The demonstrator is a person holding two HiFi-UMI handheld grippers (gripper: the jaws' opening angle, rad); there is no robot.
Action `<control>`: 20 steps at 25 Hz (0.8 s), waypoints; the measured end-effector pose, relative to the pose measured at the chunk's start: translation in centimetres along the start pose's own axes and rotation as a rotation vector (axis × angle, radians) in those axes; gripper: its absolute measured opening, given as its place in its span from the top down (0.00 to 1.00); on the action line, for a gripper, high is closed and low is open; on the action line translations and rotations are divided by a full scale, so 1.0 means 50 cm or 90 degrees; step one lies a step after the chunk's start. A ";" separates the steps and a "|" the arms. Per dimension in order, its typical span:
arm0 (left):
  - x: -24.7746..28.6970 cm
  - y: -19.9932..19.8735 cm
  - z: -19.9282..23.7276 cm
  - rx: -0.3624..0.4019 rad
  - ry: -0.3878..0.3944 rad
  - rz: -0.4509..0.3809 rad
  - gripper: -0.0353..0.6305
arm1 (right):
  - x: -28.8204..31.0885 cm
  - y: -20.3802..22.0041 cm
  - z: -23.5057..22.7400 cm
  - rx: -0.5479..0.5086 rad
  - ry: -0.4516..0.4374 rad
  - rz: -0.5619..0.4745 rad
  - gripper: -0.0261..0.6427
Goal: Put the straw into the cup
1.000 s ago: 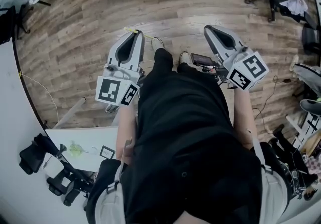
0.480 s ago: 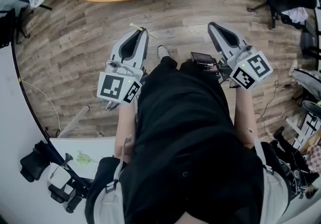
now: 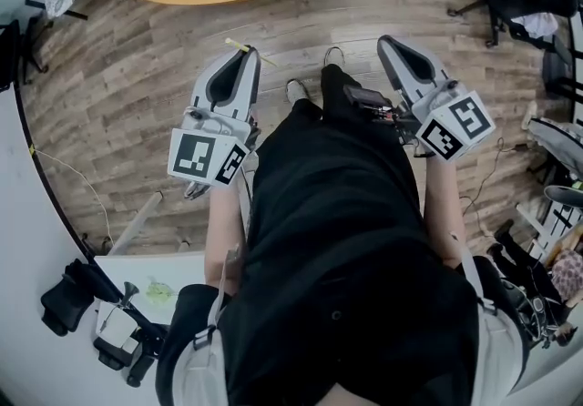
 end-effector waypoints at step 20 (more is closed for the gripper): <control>0.192 -0.079 0.143 0.005 -0.099 -0.010 0.90 | 0.238 -0.163 -0.165 -0.009 -0.106 0.002 0.93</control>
Point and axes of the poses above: the fingertips, and each gripper's own axes: x forward along the fingers, z to its left, y out of its underside, the point moved 4 cm from there along -x, backward along the fingers, and after that the axes turned 5 degrees about x, right-handed, at the moved point
